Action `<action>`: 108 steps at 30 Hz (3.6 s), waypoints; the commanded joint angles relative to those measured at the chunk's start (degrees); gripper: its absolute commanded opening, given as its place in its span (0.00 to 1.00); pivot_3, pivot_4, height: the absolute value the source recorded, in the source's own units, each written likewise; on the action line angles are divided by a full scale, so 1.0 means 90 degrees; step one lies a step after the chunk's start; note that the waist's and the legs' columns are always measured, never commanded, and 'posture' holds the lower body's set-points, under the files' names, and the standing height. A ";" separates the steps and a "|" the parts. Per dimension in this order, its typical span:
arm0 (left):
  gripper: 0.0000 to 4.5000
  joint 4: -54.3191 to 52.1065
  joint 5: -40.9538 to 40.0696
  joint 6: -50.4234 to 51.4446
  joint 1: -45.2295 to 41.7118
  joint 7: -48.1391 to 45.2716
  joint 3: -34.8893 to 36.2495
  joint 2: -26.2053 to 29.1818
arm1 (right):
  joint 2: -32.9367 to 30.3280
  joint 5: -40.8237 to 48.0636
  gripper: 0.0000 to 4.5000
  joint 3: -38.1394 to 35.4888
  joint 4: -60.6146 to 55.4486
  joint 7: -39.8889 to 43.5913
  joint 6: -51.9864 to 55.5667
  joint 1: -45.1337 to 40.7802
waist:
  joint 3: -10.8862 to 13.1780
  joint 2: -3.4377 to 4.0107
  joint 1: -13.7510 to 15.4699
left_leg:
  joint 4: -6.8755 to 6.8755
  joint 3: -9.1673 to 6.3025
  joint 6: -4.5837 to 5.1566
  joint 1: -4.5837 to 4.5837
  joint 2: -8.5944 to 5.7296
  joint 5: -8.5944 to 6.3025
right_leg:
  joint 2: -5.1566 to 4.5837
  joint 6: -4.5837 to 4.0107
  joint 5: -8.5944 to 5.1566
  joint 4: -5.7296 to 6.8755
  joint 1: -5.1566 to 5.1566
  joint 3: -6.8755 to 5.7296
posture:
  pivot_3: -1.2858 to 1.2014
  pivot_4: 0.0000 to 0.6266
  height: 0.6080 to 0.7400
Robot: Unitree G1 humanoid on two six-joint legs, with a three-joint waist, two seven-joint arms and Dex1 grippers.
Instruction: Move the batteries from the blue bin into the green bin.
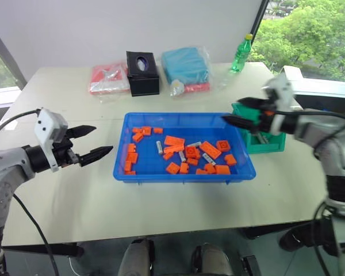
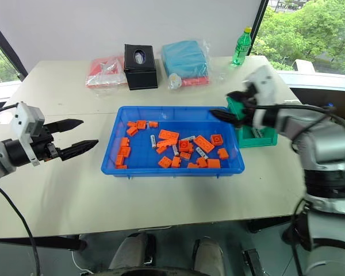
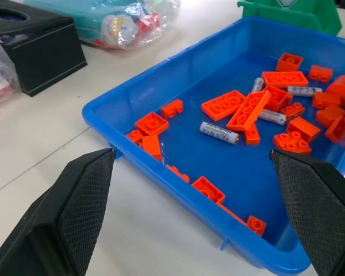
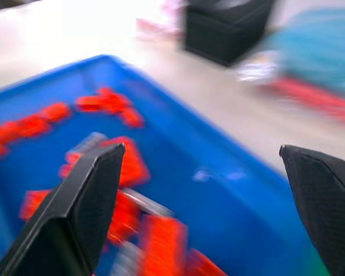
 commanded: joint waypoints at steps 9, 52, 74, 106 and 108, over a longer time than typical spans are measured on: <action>1.00 -0.0781 -0.0481 0.0310 0.0202 0.0014 0.0331 0.0210 | 0.2188 -0.0558 0.99 0.1523 0.0665 -0.1244 0.0963 -0.0879 | -0.0001 -0.0005 0.0004 | 0.0006 0.0001 -0.0035 0.0012 0.0001 0.0005 | 0.0019 -0.0002 0.0010 0.0018 -0.0004 -0.0002 | 0.52 0.24 0.17; 1.00 -0.0969 -0.0690 0.0219 0.0094 0.0344 -0.0045 -0.0013 | 0.3066 -0.1622 0.02 0.1066 0.1638 -0.0699 0.0843 -0.1377 | -0.0005 -0.0012 -0.0116 | 0.0005 0.0009 -0.0037 0.0001 0.0003 0.0024 | 0.0025 -0.0001 0.0011 0.0090 -0.0048 0.0012 | 0.52 0.24 0.17; 1.00 -0.0717 -0.0595 0.0083 -0.0660 0.0257 -0.0986 -0.0542 | -0.0367 -0.1532 0.35 -0.1295 0.1990 -0.1216 0.0846 -0.0347 | -0.0004 -0.0011 -0.0075 | 0.0000 0.0026 -0.0037 0.0019 0.0012 0.0026 | 0.0022 0.0000 0.0014 0.0025 -0.0009 0.0005 | 0.52 0.24 0.17; 1.00 -0.1323 -0.0882 0.0229 -0.0207 0.0720 -0.0578 -0.0442 | 0.2140 -0.0225 0.80 0.0384 0.0474 -0.1403 0.2941 0.0036 | -0.0005 -0.0011 -0.0005 | 0.0002 0.0010 -0.0035 0.0014 0.0004 0.0026 | 0.0034 -0.0012 0.0022 0.0014 -0.0005 0.0002 | 0.52 0.24 0.17; 1.00 -0.1325 -0.0885 0.0231 -0.0210 0.0731 -0.0573 -0.0436 | 0.2153 -0.0290 0.80 0.0396 0.0679 -0.1461 0.2780 0.0002 | -0.0005 -0.0012 -0.0006 | 0.0002 0.0009 -0.0035 0.0016 0.0006 0.0027 | 0.0037 -0.0011 0.0022 0.0014 -0.0004 0.0002 | 0.52 0.24 0.17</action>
